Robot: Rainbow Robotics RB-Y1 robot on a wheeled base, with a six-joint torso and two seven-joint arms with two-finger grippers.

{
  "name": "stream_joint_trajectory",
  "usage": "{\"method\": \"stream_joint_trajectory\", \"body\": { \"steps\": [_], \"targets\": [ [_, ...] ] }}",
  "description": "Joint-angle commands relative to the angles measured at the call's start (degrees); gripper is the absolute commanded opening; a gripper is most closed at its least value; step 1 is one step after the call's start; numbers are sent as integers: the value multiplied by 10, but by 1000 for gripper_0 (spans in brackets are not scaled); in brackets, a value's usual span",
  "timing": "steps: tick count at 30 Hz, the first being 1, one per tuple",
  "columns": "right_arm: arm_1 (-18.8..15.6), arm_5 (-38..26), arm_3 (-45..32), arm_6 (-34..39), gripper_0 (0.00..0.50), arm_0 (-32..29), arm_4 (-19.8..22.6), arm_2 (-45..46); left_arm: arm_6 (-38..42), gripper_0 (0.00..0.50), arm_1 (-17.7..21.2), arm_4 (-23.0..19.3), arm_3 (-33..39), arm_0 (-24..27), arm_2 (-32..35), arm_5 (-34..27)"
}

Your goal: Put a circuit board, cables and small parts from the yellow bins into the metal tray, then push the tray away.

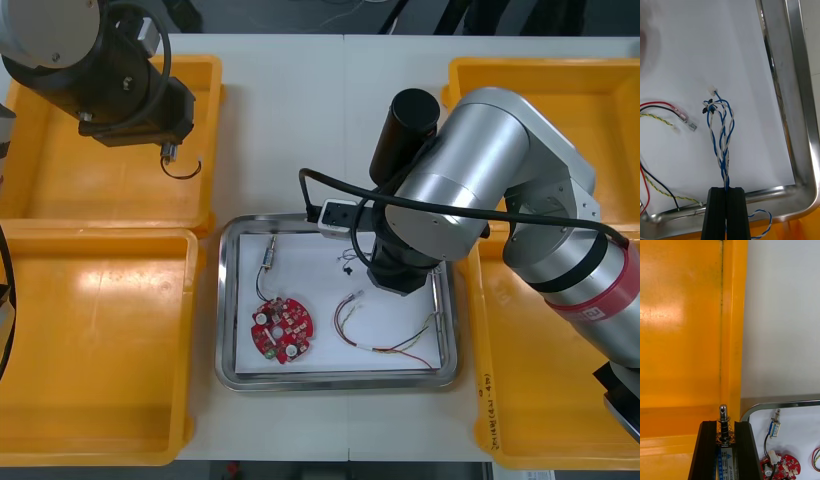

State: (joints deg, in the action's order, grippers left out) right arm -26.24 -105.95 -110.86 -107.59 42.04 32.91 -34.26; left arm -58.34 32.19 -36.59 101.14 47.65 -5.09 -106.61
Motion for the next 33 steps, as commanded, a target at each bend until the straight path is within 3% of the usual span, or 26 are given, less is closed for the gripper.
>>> {"method": "stream_joint_trajectory", "body": {
  "steps": [1, 11, 28, 31, 33],
  "targets": [
    [24, 23, 20, -28, 0, -4, -12, -10, 0, 0, 23, -6, 21, -2, -4, -4],
    [25, 100, 83, -32, 0, -5, -28, -29, -1, 0, 23, -8, 21, -2, -4, -4],
    [15, 145, 93, -29, 0, -27, -43, -45, -1, 0, 23, -9, 21, -1, -4, -4],
    [16, 145, 93, -25, 83, -27, -43, -45, -1, 0, 23, -8, 21, -1, -3, -4],
    [15, 145, 93, -23, 344, -27, -43, -45, 0, 0, 23, -9, 21, -1, -3, -4]
  ]
}}
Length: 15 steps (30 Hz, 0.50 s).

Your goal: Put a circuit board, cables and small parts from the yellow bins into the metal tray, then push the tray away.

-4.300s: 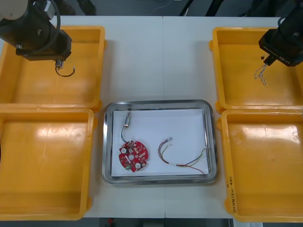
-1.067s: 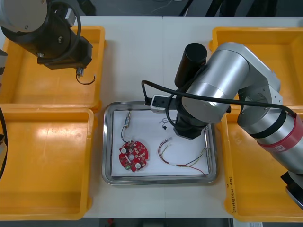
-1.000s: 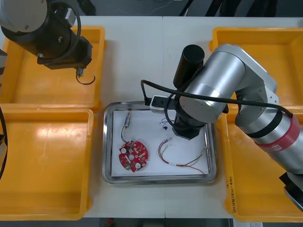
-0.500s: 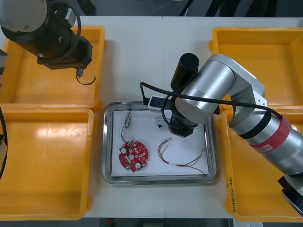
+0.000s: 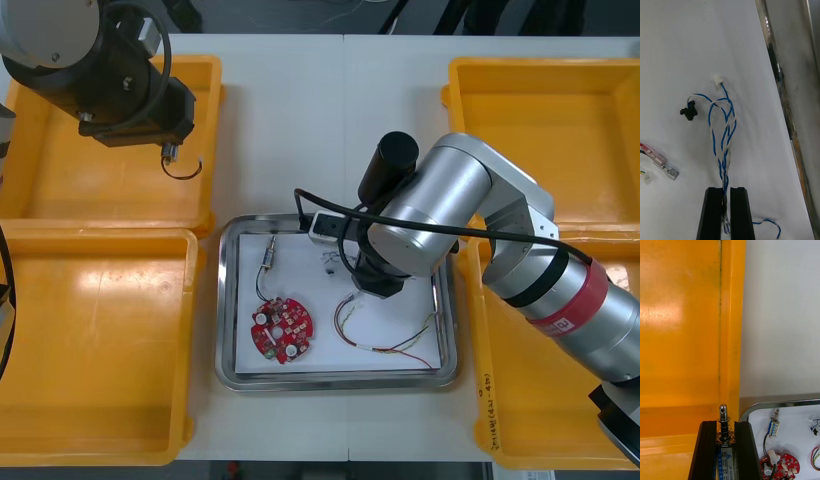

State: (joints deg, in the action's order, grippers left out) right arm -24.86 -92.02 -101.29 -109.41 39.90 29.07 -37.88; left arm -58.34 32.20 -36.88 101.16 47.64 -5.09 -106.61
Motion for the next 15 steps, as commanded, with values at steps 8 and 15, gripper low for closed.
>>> {"method": "stream_joint_trajectory", "body": {
  "steps": [8, 15],
  "targets": [
    [2, 6, -7, 7, 500, -4, -6, -8, 1, 0, 23, -6, 23, -1, -3, -4],
    [3, -17, -29, 16, 500, -3, -5, 15, 2, 0, 22, -9, 24, -1, -2, -4]
  ]
}}
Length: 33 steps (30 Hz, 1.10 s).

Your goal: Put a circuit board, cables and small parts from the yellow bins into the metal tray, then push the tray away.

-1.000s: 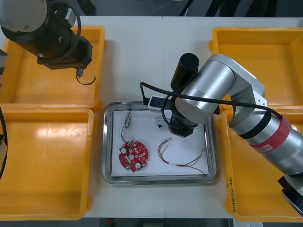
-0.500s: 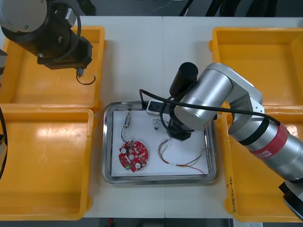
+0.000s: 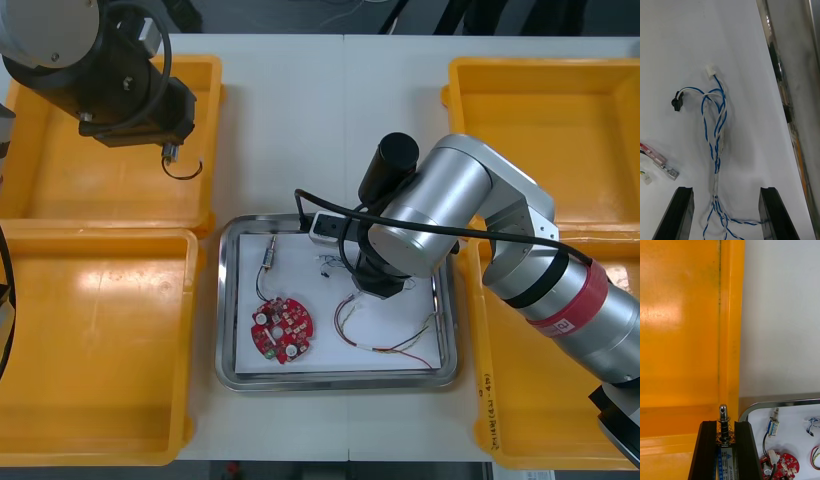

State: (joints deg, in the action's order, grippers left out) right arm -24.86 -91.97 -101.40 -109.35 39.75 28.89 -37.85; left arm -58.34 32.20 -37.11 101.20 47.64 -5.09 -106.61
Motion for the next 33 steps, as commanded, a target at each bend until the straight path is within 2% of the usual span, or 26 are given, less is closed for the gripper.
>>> {"method": "stream_joint_trajectory", "body": {
  "steps": [1, 11, 17, 25, 30, 33],
  "targets": [
    [3, -30, -36, 18, 500, 2, -4, 20, 2, 0, 22, -8, 23, -1, -2, -4],
    [29, -177, -94, 32, 500, 24, 8, 103, 3, 0, 22, -9, 26, -1, -2, -4],
    [26, -180, -141, 41, 500, 24, 8, 158, 4, 0, 21, -10, 26, -1, -2, -4],
    [-15, -180, -196, 60, 500, 23, 36, 235, 5, 0, 20, -16, 26, -1, -3, -8],
    [-50, -180, -209, 118, 500, 22, 93, 286, 6, 0, 15, -16, 29, -1, -3, -12],
    [-83, -180, -222, 156, 500, 20, 123, 313, 8, 0, 8, -10, 32, -1, -4, -17]
  ]
}}
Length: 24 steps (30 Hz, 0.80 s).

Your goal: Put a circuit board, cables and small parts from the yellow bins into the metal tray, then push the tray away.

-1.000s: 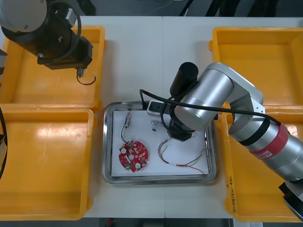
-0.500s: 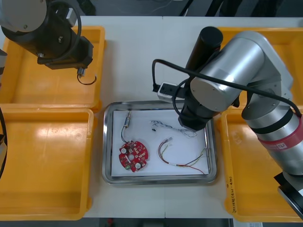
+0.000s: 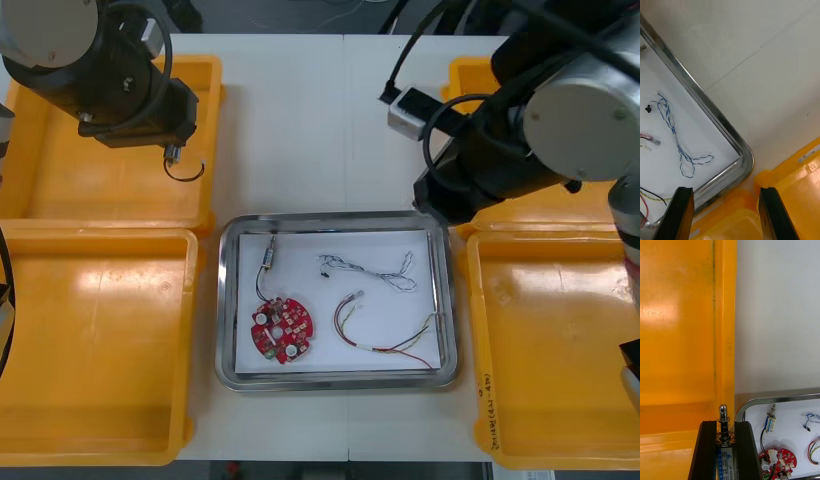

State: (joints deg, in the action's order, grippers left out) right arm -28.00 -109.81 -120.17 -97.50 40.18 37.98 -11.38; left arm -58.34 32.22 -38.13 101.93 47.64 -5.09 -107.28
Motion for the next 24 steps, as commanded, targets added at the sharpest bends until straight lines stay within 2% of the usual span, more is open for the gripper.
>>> {"method": "stream_joint_trajectory", "body": {
  "steps": [1, 6, 9, 14, 18, 24],
  "targets": [
    [-58, -2, -38, 44, 500, 14, 37, 53, 7, 0, 7, 1, 26, -1, -4, -12],
    [-103, -2, -46, 108, 500, -13, 79, 105, 10, 0, -10, 14, 34, -1, -4, -25],
    [-124, -2, -46, 137, 500, -35, 89, 136, 14, 0, -23, 31, 41, 0, -15, -27],
    [-152, -2, -48, 148, 500, -72, 91, 177, 25, 0, -46, 59, 47, 0, -38, -27],
    [-166, -2, -46, 152, 500, -105, 92, 220, 38, 0, -66, 74, 56, 0, -56, -27],
    [-167, -2, -47, 158, 500, -154, 74, 277, 58, 0, -92, 97, 58, 2, -95, -27]
  ]
}}
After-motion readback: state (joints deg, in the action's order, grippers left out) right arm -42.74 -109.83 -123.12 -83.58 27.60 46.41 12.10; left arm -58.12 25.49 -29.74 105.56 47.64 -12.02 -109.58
